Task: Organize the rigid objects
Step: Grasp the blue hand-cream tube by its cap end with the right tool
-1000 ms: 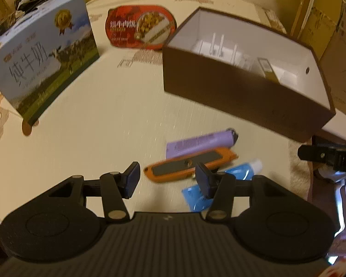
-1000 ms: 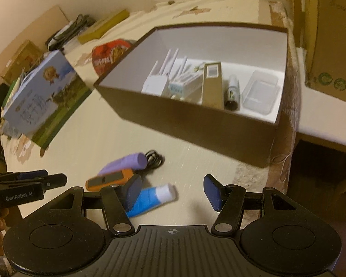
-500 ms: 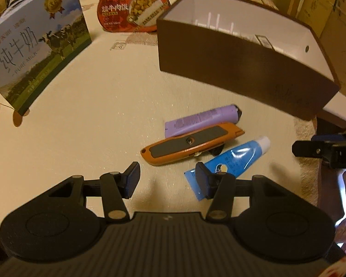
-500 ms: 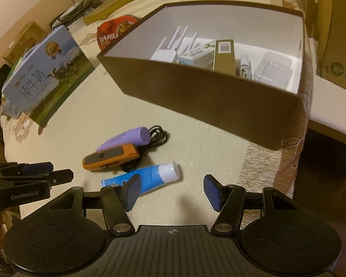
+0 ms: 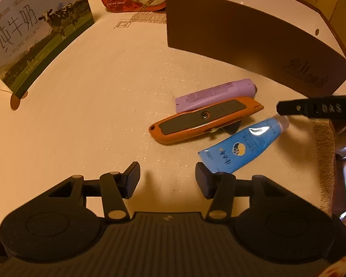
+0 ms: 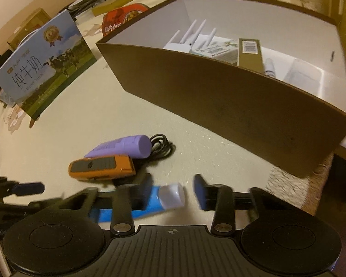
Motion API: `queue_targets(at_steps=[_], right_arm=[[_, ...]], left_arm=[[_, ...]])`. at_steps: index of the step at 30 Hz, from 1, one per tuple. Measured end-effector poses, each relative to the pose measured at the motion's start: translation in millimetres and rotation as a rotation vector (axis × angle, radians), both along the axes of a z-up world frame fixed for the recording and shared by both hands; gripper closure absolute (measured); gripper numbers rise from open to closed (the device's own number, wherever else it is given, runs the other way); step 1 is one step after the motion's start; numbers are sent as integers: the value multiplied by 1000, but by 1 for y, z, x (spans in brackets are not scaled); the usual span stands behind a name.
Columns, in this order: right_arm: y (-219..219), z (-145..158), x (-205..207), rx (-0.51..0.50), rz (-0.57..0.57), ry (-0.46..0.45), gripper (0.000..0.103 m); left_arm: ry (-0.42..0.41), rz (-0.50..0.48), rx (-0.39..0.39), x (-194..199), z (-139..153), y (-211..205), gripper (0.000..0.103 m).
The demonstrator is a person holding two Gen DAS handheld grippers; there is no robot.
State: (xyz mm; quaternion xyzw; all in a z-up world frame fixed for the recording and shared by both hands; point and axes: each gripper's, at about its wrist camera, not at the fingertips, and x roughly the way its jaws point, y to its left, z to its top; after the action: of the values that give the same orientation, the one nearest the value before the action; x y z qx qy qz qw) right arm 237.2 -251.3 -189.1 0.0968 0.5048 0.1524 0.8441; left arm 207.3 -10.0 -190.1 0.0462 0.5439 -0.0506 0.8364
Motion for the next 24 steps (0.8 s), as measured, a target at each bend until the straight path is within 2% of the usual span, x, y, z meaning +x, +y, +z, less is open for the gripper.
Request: queue_targets(at_steps=[6, 13, 16, 20, 21, 23, 24], right_arm=[[4, -13, 6, 45, 55, 63, 76], [10, -11, -36, 95, 149, 127, 76], [19, -10, -55, 90, 204, 164, 76], [33, -1, -72, 12, 254, 119, 75], [35, 0, -71, -12, 261, 102, 74], [41, 1, -70, -62, 298, 58, 55], [45, 1, -69, -77, 321, 32, 51]], left_arm=[[13, 29, -6, -4, -1, 10, 54], [35, 51, -23, -16, -3, 20, 54], [50, 59, -23, -21, -5, 23, 54], [63, 72, -26, -28, -8, 28, 54], [65, 74, -28, -29, -8, 29, 54], [67, 75, -31, -30, -9, 31, 54], [66, 76, -32, -30, -9, 31, 54]])
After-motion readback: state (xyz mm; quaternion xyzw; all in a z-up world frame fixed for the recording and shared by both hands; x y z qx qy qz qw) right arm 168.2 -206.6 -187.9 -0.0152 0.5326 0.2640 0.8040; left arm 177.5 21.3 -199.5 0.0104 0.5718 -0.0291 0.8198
